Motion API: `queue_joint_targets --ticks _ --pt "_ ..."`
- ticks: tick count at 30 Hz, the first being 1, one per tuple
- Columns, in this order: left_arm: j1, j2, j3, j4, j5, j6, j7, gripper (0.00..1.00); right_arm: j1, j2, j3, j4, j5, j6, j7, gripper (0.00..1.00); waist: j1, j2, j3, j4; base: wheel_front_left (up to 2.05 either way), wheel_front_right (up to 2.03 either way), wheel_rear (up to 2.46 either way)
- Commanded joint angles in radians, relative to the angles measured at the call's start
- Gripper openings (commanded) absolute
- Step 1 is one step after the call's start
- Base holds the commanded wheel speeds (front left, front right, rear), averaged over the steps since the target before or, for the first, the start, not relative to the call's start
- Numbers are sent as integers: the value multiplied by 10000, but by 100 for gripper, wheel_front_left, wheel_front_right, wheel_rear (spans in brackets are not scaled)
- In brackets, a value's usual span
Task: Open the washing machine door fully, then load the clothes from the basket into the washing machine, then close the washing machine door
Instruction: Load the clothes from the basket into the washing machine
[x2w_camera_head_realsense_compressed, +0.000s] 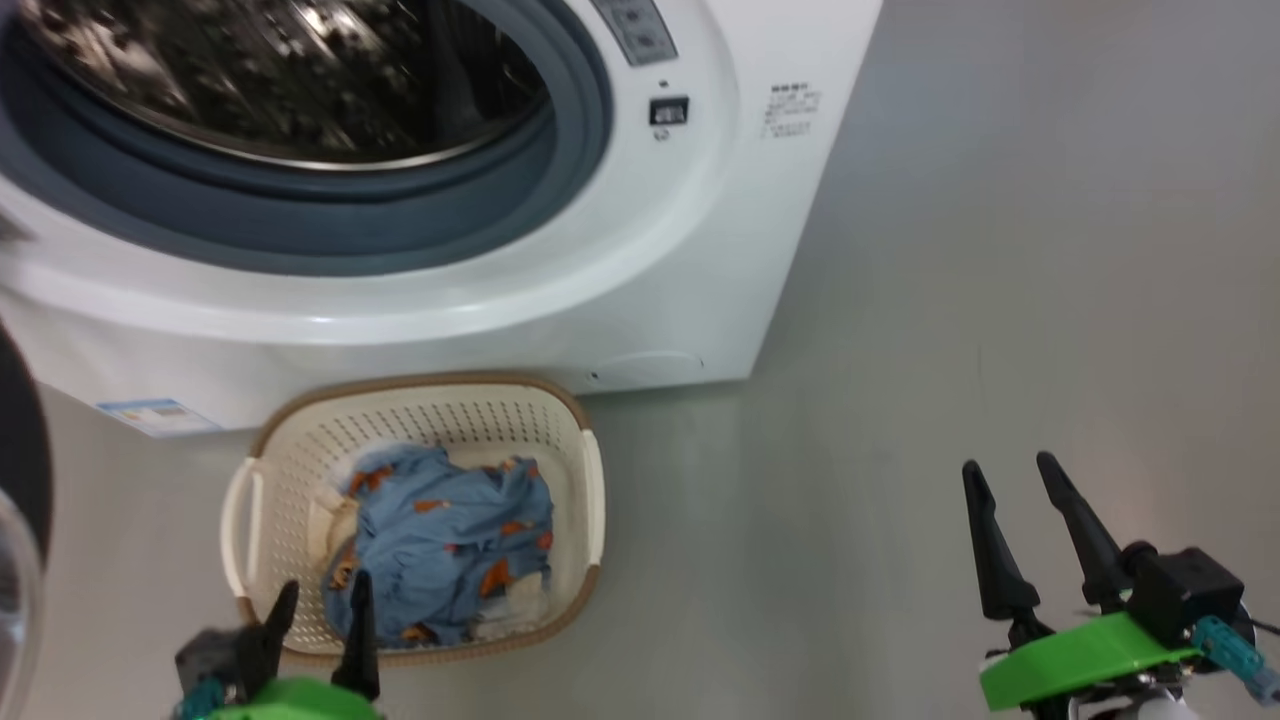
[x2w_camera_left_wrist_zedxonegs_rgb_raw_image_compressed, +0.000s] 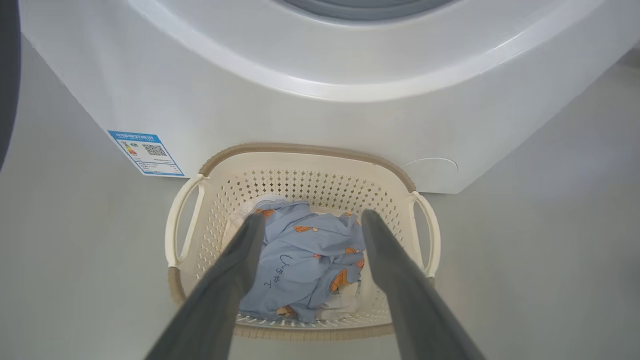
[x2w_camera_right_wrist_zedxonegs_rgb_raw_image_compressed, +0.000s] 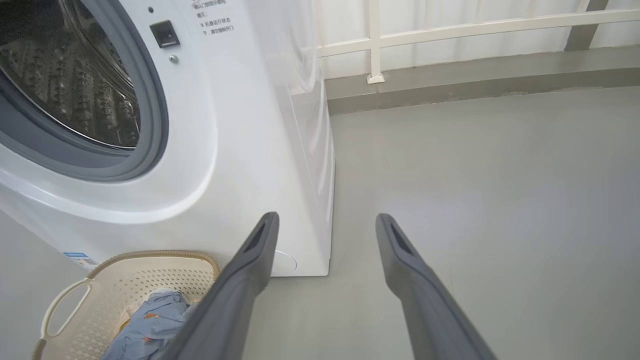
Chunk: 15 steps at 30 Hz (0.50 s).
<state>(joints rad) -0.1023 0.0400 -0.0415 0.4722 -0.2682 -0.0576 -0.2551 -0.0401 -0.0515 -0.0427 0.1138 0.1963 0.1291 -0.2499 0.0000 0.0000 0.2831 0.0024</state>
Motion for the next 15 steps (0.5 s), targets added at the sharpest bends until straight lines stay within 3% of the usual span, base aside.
queue_joint_targets --ticks 1,7,15 --pt "-379 146 302 18 20 -5 -49 100 -267 -32 292 -198 156 16 -118 100 0 0 723 -428 0 0 0" --pt "-1903 373 284 1683 -200 -231 203 100 -748 -42 500 -168 271 16 -118 100 0 0 1677 -776 0 0 0" --pt "-3842 1113 -67 3828 -207 -550 695 100 -1359 -221 696 -259 352 16 -118 100 0 0 3045 -1242 0 0 0"
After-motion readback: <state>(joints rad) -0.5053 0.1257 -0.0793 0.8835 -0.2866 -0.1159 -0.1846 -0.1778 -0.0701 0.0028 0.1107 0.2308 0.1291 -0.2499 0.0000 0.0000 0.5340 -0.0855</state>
